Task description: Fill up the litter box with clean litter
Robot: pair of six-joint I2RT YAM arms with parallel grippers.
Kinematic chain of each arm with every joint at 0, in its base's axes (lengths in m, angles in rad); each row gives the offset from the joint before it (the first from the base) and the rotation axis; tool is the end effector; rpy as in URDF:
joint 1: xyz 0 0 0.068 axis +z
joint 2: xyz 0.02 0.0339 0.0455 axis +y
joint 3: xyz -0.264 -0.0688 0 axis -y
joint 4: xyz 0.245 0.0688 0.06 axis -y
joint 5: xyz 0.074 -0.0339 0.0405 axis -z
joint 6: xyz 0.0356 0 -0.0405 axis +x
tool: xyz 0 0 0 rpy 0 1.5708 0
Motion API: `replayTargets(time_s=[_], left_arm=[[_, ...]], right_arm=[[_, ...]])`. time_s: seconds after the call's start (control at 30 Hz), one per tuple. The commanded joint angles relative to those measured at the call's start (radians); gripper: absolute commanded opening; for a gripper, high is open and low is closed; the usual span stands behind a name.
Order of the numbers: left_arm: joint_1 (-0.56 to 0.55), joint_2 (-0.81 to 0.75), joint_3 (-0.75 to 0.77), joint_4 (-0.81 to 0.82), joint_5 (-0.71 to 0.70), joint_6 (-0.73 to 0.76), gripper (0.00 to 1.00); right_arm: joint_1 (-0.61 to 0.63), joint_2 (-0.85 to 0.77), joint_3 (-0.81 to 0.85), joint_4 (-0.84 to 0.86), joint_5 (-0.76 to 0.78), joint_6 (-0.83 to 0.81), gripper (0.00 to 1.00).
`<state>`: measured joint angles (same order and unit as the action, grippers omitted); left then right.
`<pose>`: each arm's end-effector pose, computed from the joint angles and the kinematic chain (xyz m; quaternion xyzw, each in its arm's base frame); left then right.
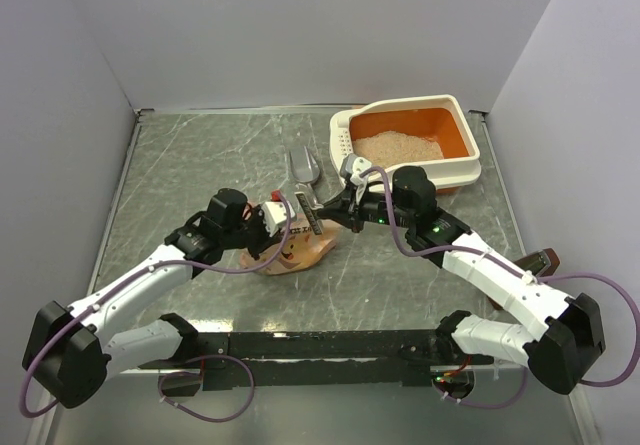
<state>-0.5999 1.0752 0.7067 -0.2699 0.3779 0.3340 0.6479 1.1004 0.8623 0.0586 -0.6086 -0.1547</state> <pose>0.1829 -0.1410 0.2496 0.4704 0.7455 -0.2248 0.4154 0.1904 0.1696 0.3309 -0.4628 0.5992 0.3723 0.5368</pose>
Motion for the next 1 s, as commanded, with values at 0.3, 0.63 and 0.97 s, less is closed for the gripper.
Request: replayTargets(time_s=[0.3, 0.63, 0.97], left_arm=[[0.002, -0.047, -0.004, 0.008, 0.056, -0.015, 0.01], [0.002, -0.032, 0.0, 0.003, 0.065, -0.018, 0.01], [0.002, -0.024, 0.002, 0.005, 0.065, -0.023, 0.01]], right_arm=[[-0.013, 0.058, 0.018, 0.098, -0.135, -0.091, 0.0], [-0.013, 0.078, -0.013, 0.213, -0.198, -0.178, 0.0], [-0.013, 0.105, 0.003, 0.165, -0.24, -0.224, 0.0]])
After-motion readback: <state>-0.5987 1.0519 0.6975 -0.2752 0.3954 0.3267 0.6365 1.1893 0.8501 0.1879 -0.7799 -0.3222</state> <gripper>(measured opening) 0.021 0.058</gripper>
